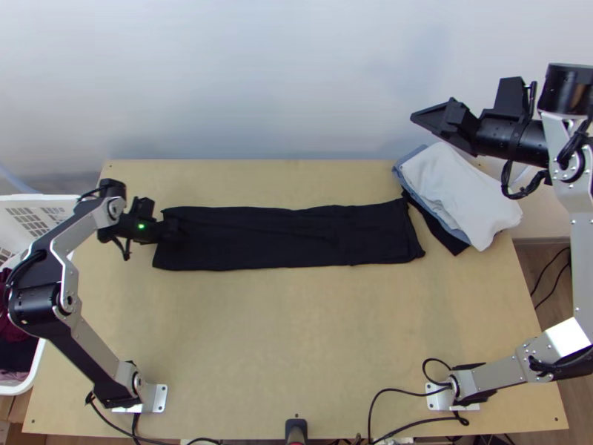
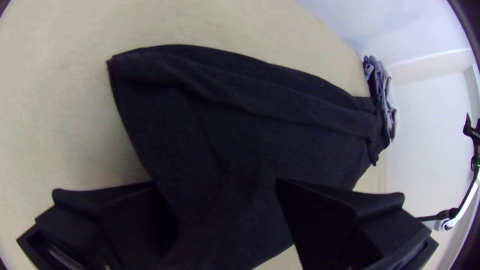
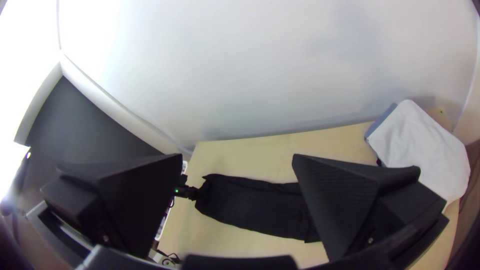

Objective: Fold the t-shirt

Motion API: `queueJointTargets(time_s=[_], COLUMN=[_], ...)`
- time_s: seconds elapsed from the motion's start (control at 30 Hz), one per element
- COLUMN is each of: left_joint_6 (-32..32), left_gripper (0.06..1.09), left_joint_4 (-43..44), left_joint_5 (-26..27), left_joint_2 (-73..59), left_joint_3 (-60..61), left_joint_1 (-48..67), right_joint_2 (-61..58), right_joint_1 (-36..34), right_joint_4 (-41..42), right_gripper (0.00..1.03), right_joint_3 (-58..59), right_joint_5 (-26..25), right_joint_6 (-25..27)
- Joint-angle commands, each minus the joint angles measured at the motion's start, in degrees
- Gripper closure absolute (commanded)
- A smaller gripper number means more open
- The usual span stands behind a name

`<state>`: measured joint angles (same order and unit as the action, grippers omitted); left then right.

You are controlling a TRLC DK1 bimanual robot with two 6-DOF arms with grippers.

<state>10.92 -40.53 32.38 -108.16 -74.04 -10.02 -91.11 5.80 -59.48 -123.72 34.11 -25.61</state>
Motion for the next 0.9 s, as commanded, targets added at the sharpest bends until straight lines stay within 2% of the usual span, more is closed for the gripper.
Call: queueJointTargets(time_s=[0.0,0.07,0.1,0.2,0.33,0.67,0.87], left_joint_6=[-1.9,-2.7,-2.9,-3.9,-2.4,8.9,10.3], left_gripper=[0.37,0.47,0.56,1.05,1.04,1.05,1.04], left_joint_4=[-0.4,-0.1,0.5,2.6,1.7,-7.1,-8.7], left_joint_5=[0.3,0.3,0.3,0.1,0.1,0.1,-0.4], left_joint_2=[-2.2,-2.1,-1.8,-0.7,0.7,1.5,6.0], left_joint_3=[0.6,0.8,1.3,2.1,2.3,-0.7,-1.2], left_joint_1=[2.3,2.9,3.1,2.6,-1.4,-18.8,-24.8], right_joint_2=[-0.1,0.0,0.0,0.2,0.5,0.6,1.1], right_joint_1=[-0.5,-0.5,-0.5,-0.7,-1.2,-2.7,-4.0], right_joint_4=[-0.6,-0.6,-0.6,-0.6,-1.2,-1.6,-1.5], right_gripper=[0.04,0.04,0.04,0.04,0.04,0.04,0.04], right_joint_3=[-2.2,-2.4,-2.6,-2.7,-2.2,-0.7,2.3], right_joint_5=[0.5,0.5,0.5,0.5,0.5,0.4,0.3], right_joint_6=[-1.6,-2.0,-2.1,-2.3,-2.3,-1.4,-0.1])
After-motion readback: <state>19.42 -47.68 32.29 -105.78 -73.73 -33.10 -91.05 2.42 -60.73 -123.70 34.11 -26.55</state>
